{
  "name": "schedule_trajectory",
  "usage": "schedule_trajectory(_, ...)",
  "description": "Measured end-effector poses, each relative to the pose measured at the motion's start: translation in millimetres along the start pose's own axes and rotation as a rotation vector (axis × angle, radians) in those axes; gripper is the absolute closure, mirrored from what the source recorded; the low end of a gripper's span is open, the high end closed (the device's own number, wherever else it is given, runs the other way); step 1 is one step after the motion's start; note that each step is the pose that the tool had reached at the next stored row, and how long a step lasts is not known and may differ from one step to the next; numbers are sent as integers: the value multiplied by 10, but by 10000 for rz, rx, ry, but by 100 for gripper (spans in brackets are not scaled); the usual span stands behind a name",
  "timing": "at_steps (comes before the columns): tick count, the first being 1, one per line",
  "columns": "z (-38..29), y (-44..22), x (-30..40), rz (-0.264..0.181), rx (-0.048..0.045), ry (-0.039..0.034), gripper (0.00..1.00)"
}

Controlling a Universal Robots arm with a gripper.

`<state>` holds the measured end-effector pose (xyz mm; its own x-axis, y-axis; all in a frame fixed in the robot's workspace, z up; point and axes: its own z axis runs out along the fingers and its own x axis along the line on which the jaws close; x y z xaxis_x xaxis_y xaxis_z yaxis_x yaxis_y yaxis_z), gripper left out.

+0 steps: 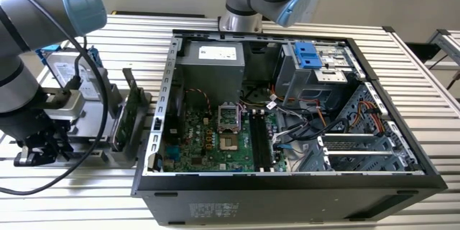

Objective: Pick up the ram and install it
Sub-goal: 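Pick up the ram and move it above insertion slot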

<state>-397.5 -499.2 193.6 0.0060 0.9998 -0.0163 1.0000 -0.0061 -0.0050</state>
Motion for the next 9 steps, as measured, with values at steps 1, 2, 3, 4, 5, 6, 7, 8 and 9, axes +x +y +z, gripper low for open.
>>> schedule_trajectory(1,0,0,0,0,0,0,0)
schedule_trajectory(2,0,0,0,0,0,0,0)
schedule_trajectory(3,0,0,0,0,0,0,100)
schedule_trajectory(4,0,0,0,0,0,0,100)
schedule_trajectory(5,0,0,0,-1,0,0,100)
schedule_trajectory(6,0,0,0,0,1,0,100)
schedule_trajectory(7,0,0,0,0,1,0,100)
schedule_trajectory(8,0,0,0,0,2,-1,100)
schedule_trajectory(9,0,0,0,0,3,0,100)
